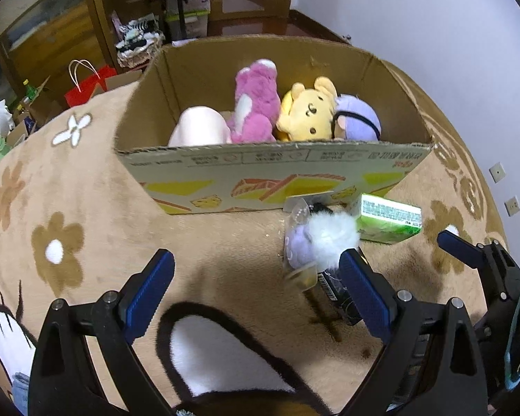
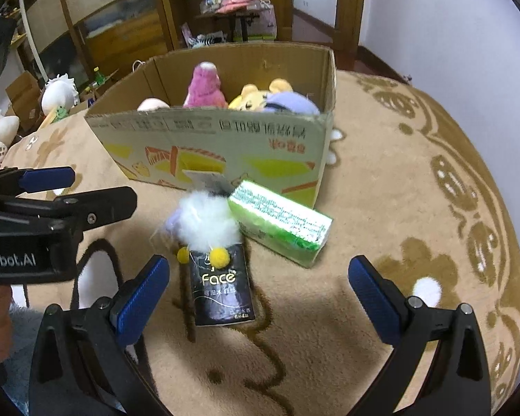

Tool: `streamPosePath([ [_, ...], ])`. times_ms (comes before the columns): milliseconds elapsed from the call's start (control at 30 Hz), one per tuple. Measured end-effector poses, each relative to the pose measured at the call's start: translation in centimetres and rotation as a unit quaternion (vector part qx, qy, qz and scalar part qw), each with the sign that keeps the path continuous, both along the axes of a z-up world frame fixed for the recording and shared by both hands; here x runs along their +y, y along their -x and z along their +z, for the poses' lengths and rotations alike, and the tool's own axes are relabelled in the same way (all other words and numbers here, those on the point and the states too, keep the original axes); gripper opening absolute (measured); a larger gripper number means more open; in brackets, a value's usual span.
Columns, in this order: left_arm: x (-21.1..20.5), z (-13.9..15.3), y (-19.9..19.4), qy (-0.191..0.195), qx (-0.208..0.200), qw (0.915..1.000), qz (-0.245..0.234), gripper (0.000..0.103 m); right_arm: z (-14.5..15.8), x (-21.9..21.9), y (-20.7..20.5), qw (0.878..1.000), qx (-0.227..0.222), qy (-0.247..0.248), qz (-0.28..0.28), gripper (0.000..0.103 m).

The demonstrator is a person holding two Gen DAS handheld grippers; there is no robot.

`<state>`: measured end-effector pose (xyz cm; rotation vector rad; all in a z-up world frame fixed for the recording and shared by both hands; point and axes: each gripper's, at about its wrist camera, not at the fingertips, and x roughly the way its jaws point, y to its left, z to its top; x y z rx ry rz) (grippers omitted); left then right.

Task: Organize soft objects
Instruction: 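Move both tools down toward the fluffy toy and tissue packs beside the box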

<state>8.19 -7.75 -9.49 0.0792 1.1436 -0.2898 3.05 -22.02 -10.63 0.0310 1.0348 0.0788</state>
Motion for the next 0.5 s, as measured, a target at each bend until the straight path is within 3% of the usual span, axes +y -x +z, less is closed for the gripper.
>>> streamPosePath([
  [500,-1.7,-2.5,-0.6,-0.036,0.034,0.9986,-0.02,0.095,-2.6,1.0,-1.1,0.999,0.043,0.005,0.012,0.103],
])
